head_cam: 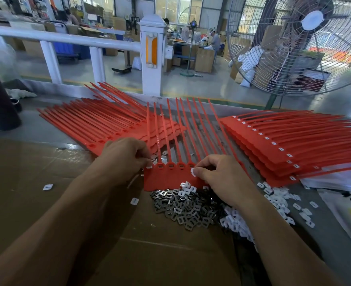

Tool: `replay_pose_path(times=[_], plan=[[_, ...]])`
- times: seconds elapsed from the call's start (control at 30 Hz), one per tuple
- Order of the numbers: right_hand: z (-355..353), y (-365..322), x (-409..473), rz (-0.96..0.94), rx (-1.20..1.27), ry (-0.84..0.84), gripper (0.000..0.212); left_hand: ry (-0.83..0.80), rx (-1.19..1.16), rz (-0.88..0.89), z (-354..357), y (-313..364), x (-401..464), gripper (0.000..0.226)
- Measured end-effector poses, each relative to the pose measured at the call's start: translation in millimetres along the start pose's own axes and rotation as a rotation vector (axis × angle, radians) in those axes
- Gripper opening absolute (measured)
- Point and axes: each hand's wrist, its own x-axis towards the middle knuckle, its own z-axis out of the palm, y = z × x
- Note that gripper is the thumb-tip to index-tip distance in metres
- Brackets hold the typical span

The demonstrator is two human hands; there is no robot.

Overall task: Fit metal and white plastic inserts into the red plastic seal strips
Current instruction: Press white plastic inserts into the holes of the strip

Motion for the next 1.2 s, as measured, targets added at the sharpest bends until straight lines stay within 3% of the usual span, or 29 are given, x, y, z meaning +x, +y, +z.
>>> replay_pose_path(times=[0.4,0.63,0.87,1.2], plan=[[0,-1,1,-0.003,-0.035,0.002,0.009,0.008,0.185,-0.15,12,-2,11,0.018],[1,-3,2,0.006,-0.05,-0.001,0.007,0.045,0.397,-0.11,17,17,15,0.009],[0,-4,1,0.019,-0.051,-0.004,0.008,0.117,0.272,-0.132,16,8,6,0.016],[0,-5,0,0.009,-0.054,-0.003,0.007,0.003,0.07,-0.212,6,4,2,0.023]])
